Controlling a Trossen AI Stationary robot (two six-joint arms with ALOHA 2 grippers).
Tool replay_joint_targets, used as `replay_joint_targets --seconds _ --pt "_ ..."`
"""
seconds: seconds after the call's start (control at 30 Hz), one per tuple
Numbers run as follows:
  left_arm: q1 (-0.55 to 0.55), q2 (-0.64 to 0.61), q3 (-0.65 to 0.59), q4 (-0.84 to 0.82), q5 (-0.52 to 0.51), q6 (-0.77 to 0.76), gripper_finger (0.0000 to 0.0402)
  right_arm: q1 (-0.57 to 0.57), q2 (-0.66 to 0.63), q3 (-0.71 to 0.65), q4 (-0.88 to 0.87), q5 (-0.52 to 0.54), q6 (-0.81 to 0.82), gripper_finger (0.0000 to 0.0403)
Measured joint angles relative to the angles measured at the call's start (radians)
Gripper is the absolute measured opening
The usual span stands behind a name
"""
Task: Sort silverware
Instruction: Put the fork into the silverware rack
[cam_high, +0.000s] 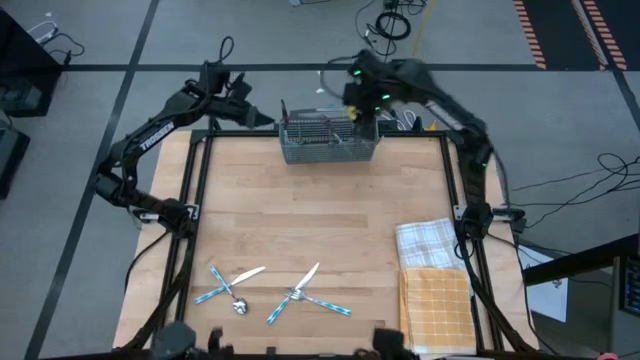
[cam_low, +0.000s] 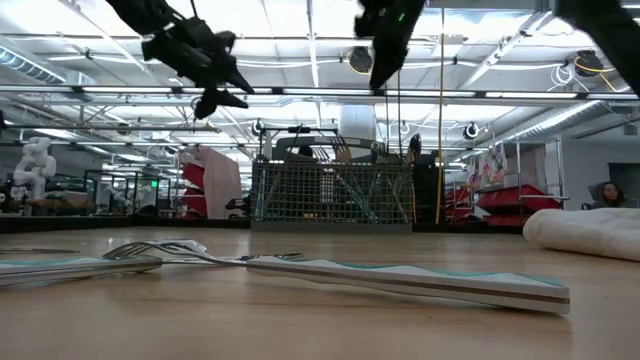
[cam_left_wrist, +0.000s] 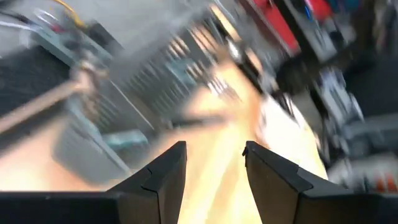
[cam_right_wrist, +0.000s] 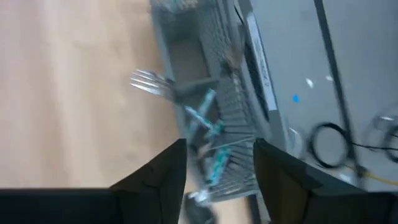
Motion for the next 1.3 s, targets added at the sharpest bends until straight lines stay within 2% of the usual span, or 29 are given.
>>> replay_joint_targets --seconds 0.07,0.17,0.3,0.4,0.6,0.87,0.93,1.1,1.3 --pt "-0.032 -0.043 0.000 -0.139 0.030 0.102 0.0169 0.004 -0.062 0.001 -0.024 -0.059 0.036 0.0172" --pt "-0.112 -0.131 0.000 -0.360 0.014 0.220 0.0169 0.029 -0.138 0.002 -0.048 -0.084 0.061 0.0172" --pt "-0.273 -0.264 0.000 -0.554 -0.149 0.211 0.0169 0.054 -0.201 0.002 -0.076 -0.085 0.099 0.0172" --pt "-0.427 -0.356 0.000 -0.610 -0.287 0.113 0.0169 0.067 -0.223 0.002 -0.105 -0.084 0.145 0.0172" --pt "-0.751 -0.468 0.000 -0.622 -0.455 -0.126 0.0169 0.122 -0.218 -0.007 -0.143 -0.118 0.186 0.0171" --pt "-1.159 -0.420 -0.024 -0.610 -0.667 -0.359 0.0169 0.209 -0.230 -0.008 -0.143 -0.284 0.213 0.0171" --pt "-1.236 -0.389 -0.035 -0.584 -0.725 -0.408 0.0169 0.242 -0.242 -0.008 -0.143 -0.322 0.221 0.0171" --pt "-1.381 -0.343 -0.038 -0.484 -0.868 -0.518 0.0169 0.376 -0.254 -0.045 -0.142 -0.324 0.286 0.0171" --pt "-1.476 -0.339 -0.038 -0.365 -0.971 -0.635 0.0169 0.600 -0.257 -0.214 -0.140 -0.323 0.333 0.0171"
